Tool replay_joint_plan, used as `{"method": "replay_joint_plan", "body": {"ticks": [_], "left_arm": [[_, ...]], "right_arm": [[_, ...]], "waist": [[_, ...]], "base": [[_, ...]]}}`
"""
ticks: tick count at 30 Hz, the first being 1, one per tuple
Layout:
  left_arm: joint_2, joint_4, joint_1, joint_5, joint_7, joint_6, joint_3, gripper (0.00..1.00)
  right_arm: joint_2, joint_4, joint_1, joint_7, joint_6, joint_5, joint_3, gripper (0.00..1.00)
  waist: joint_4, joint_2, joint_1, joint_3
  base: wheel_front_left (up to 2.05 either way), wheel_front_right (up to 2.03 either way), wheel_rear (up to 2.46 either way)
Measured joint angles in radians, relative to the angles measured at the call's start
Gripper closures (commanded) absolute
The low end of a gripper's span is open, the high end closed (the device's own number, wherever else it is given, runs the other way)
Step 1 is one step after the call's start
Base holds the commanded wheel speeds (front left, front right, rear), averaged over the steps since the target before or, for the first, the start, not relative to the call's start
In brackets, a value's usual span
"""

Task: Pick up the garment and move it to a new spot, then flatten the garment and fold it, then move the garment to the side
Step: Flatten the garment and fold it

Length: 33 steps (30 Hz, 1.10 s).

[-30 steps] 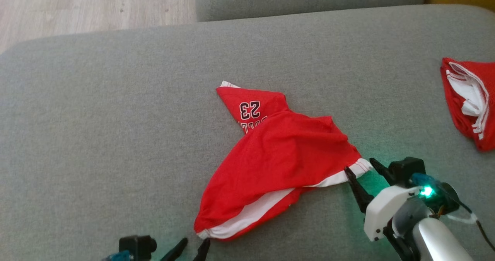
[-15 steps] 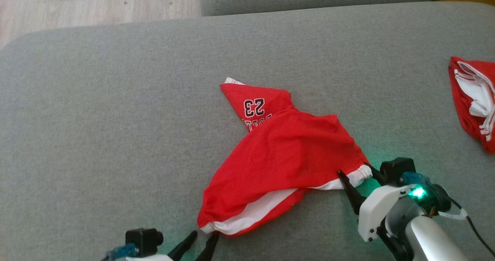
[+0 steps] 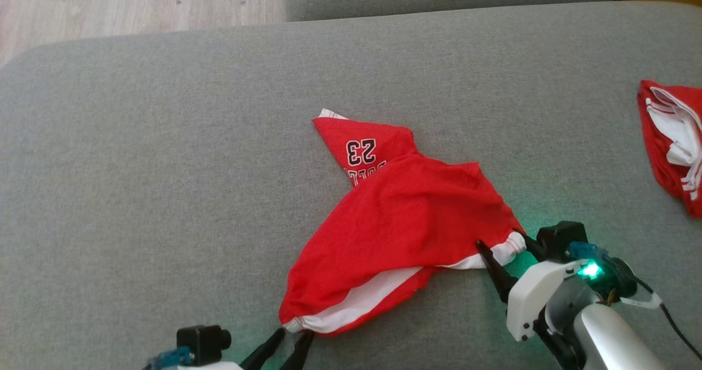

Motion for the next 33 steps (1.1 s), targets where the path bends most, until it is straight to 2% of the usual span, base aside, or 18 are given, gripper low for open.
{"method": "replay_joint_plan", "body": {"ticks": [12,32,33], "left_arm": [[0.091,-0.052,0.000,-0.093,-0.012,0.000,-0.034,0.00],[0.097,-0.028,-0.056,-0.195,-0.036,0.000,-0.113,0.00],[0.098,-0.024,-0.058,-0.197,-0.040,0.000,-0.115,0.07]], "right_arm": [[-0.002,0.009,0.000,-0.001,0.000,0.000,0.005,0.00],[-0.003,0.008,-0.006,0.013,0.000,0.034,0.035,0.00],[-0.005,0.008,-0.009,0.019,0.000,0.041,0.041,0.00]], "waist": [[-0.010,0.0000,0.0000,-0.012],[-0.033,0.0000,0.0000,-0.002],[-0.033,0.0000,0.0000,-0.003]], "base": [[0.00,0.00,0.00],[0.00,0.00,0.00],[0.00,0.00,0.00]]}}
